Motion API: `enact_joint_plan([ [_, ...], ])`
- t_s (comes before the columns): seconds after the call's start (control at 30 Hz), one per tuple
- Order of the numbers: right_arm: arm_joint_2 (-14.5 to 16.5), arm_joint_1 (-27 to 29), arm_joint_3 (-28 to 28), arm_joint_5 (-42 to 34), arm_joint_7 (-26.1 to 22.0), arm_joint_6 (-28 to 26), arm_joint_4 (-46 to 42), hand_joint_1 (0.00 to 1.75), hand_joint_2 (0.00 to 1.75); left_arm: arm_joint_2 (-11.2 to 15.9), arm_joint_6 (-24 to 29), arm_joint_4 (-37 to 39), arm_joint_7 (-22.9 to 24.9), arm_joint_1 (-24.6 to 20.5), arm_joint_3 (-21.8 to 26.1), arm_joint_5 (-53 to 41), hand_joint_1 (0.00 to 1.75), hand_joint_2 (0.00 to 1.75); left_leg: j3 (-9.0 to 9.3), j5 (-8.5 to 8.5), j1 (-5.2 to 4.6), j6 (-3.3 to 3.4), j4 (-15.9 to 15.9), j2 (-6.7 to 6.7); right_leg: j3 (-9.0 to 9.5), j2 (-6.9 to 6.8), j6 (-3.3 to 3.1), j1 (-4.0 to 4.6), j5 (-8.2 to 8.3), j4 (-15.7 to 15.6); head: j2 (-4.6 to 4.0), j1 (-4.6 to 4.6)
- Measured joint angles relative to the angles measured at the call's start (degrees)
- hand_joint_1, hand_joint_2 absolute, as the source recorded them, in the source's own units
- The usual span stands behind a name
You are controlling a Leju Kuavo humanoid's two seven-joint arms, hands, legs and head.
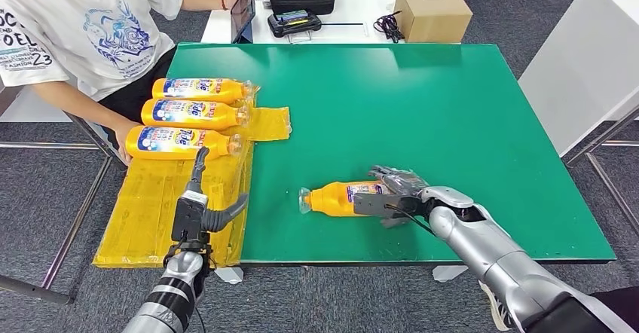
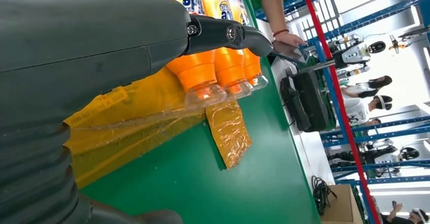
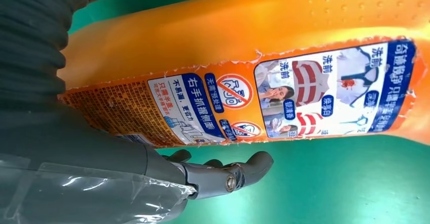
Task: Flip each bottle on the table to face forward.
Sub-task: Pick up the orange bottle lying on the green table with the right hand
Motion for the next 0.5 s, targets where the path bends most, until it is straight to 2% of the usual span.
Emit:
enact_joint_plan([
  [0.07, 0.0, -0.2, 0.5, 0.4, 0.2, -0.2, 0.1, 1.28, 1.75, 0.0, -0.1, 0.1, 0.0, -0.1, 0.0, 0.2, 0.00, 1.75, 0.00, 0.00, 0.00, 0.00, 0.0, 0.01, 0.00, 0.00, 0.00, 0.00, 0.00, 0.0, 0.00, -0.01],
  [0.1, -0.1, -0.3, 0.8, 0.6, 0.3, -0.3, 0.2, 1.58, 1.75, 0.0, -0.2, 0.2, 0.0, -0.1, 0.0, 0.3, 0.00, 1.75, 0.00, 0.00, 0.00, 0.00, 0.0, 0.01, 0.00, 0.00, 0.00, 0.00, 0.00, 0.0, 0.00, -0.01],
  [0.13, -0.1, -0.4, 1.1, 0.9, 0.5, -0.4, 0.3, 1.68, 1.75, -0.1, -0.3, 0.2, 0.0, -0.1, -0.1, 0.4, 0.00, 1.75, 0.00, 0.00, 0.00, 0.00, 0.0, 0.00, 0.00, 0.00, 0.00, 0.00, 0.00, 0.0, 0.00, -0.01],
  [0.2, -0.1, -0.6, 1.8, 1.5, 0.7, -0.6, 0.5, 1.74, 1.75, -0.2, -0.4, 0.3, 0.0, -0.2, -0.1, 0.5, 0.00, 1.75, 0.00, 0.00, 0.00, 0.00, 0.0, 0.00, 0.00, 0.00, 0.00, 0.00, 0.00, 0.0, 0.00, -0.01],
  [0.43, 0.2, -0.7, 3.2, 3.7, 1.7, -3.8, 0.9, 1.75, 1.75, -0.6, -0.8, 0.3, 0.0, -0.3, -0.1, 0.8, 0.00, 1.75, 0.00, 0.00, 0.00, 0.00, 0.0, 0.02, 0.01, 0.01, 0.00, 0.00, 0.00, 0.0, 0.00, -0.01],
  [0.47, 0.3, -0.7, 3.2, 3.8, 1.8, -4.1, 1.0, 1.66, 1.75, -0.6, -0.8, 0.3, 0.0, -0.3, -0.1, 0.9, 0.00, 1.75, 0.01, 0.00, 0.00, 0.00, 0.0, 0.02, 0.01, 0.01, 0.00, 0.00, 0.00, 0.0, 0.00, 0.00],
  [0.5, 0.4, -0.7, 3.3, 3.9, 1.8, -4.6, 1.1, 1.66, 1.75, -0.6, -0.8, 0.3, 0.0, -0.3, -0.1, 0.9, 0.00, 1.75, 0.01, 0.00, 0.00, 0.00, 0.0, 0.02, 0.01, 0.01, 0.00, 0.00, 0.00, 0.0, 0.00, 0.00],
])
